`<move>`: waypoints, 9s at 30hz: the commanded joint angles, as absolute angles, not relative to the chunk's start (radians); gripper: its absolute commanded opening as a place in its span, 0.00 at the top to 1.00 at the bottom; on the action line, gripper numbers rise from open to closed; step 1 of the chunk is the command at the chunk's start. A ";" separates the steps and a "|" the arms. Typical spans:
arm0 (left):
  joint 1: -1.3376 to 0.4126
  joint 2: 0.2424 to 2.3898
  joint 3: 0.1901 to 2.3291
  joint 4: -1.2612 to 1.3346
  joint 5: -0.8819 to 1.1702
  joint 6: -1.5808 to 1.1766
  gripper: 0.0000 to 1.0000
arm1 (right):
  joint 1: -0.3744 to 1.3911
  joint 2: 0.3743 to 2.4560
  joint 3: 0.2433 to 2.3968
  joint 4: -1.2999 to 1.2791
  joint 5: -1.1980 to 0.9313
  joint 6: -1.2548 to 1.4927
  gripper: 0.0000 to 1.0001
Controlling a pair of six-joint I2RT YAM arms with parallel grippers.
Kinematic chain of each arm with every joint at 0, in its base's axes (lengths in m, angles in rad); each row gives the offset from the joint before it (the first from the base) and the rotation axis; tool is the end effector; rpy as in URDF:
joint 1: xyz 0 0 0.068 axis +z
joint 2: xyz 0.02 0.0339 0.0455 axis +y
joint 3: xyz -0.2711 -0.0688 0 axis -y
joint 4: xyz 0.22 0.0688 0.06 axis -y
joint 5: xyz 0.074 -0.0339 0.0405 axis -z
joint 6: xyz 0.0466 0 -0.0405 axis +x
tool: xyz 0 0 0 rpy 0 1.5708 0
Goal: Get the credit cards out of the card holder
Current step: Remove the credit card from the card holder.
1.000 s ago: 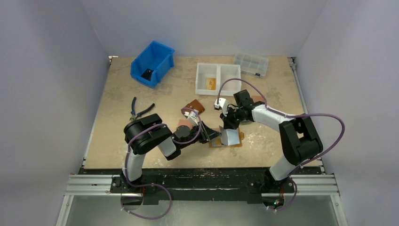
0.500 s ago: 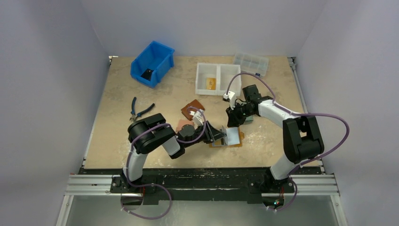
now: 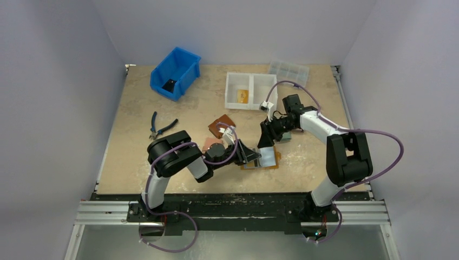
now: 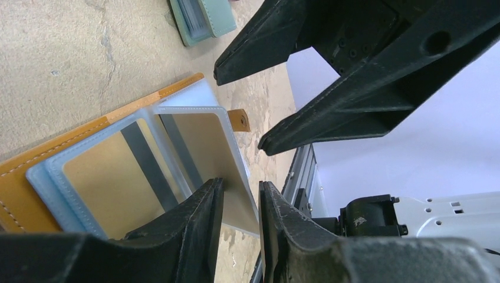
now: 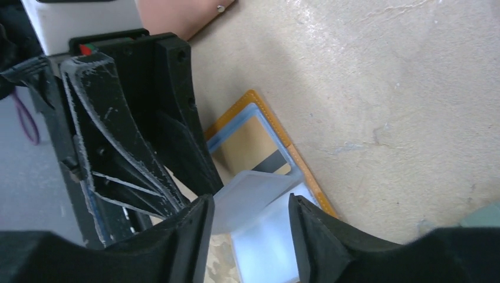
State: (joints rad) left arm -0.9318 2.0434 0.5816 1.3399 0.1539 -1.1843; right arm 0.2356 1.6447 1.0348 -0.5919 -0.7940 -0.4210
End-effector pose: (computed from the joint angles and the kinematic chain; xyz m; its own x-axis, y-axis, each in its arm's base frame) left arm 0.2007 -0.2821 0.1281 -0.8461 -0.3959 -0.3569 0.2660 0.2665 -0.9264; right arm 0.2773 0.1008 0.2075 -0.6586 -0.4527 -0.6010 -0.7483 0.4783 0.4597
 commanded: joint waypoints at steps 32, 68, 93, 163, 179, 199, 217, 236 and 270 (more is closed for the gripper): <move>-0.956 2.049 0.637 1.358 0.161 -1.154 0.59 | 0.222 1.693 1.032 -0.531 -0.724 -0.212 0.69; -0.957 1.884 0.391 1.558 0.087 -1.117 0.45 | 0.197 1.641 1.101 -0.714 -0.981 -0.419 1.00; -0.957 1.932 0.454 1.591 0.091 -1.056 0.58 | 0.190 1.726 1.164 -0.970 -1.264 -0.662 1.00; -0.882 1.974 0.325 1.777 0.199 -1.083 1.00 | 0.189 1.752 1.108 -0.705 -0.850 -0.454 0.87; -0.892 1.570 0.328 1.218 0.230 -0.800 1.00 | 0.190 1.496 1.060 -0.660 -0.779 -0.591 0.43; -1.079 1.277 0.448 0.641 -0.024 -0.402 1.00 | 0.190 1.365 0.993 -1.098 -1.195 -1.396 0.27; -1.279 1.358 0.581 0.482 -0.247 -0.178 1.00 | 0.192 1.383 0.970 -1.250 -1.195 -1.662 0.17; -1.304 1.391 0.611 0.499 -0.282 -0.175 1.00 | 0.296 1.409 0.935 -1.160 -1.155 -1.612 0.39; -1.001 1.228 0.251 1.004 -0.132 -1.253 0.01 | 0.263 1.375 1.053 -1.149 -1.106 -1.428 1.00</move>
